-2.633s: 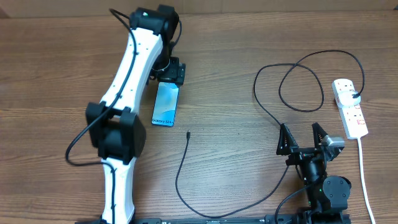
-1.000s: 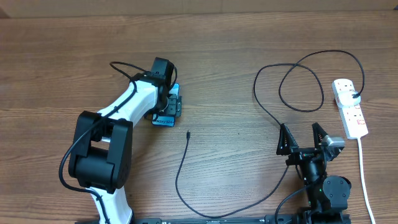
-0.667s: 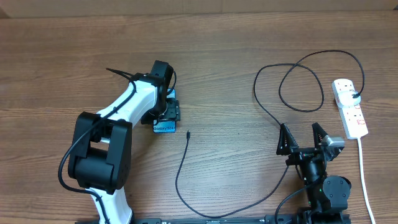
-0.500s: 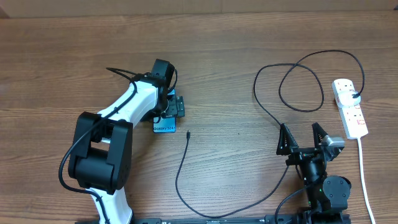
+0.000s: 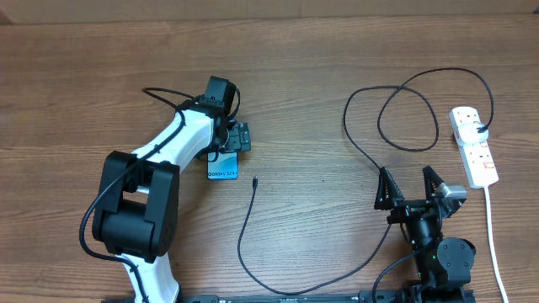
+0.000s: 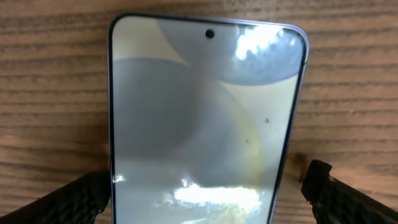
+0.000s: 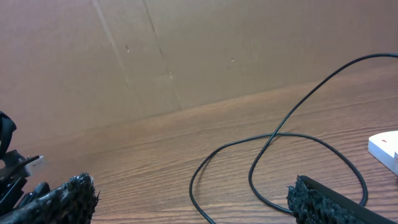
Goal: Plug charger to phone and switch on socket
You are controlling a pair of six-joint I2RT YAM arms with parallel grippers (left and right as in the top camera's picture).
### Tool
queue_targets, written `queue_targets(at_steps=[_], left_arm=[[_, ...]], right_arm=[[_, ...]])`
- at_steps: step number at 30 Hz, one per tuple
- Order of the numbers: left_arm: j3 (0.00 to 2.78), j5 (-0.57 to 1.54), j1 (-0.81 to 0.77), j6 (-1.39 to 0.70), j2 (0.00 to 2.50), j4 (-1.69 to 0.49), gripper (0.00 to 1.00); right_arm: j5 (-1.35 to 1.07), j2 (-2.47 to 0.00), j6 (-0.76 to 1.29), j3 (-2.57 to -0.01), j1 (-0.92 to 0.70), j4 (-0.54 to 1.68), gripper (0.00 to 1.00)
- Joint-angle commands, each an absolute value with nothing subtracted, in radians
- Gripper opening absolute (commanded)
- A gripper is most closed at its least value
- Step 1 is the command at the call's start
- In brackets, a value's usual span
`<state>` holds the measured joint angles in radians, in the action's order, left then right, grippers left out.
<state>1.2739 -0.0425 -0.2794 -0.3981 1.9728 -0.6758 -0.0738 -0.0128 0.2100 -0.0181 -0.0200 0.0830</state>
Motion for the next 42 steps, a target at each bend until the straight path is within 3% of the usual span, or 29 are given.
queue_targets(at_steps=[1, 31, 42], left_arm=[[1.264, -0.059, -0.274, -0.341, 1.975, -0.694, 1.0], [1.263, -0.058, -0.268, -0.337, 1.975, -0.723, 1.0], [1.274, 0.083, -0.254, -0.338, 1.975, -0.734, 1.0]], right_arm=[[-0.069, -0.002, 0.216, -0.008, -0.017, 0.08, 1.0], [-0.07, -0.002, 0.216, -0.008, -0.018, 0.078, 1.0], [-0.264, -0.006, 0.284, -0.046, -0.016, 0.033, 1.0]])
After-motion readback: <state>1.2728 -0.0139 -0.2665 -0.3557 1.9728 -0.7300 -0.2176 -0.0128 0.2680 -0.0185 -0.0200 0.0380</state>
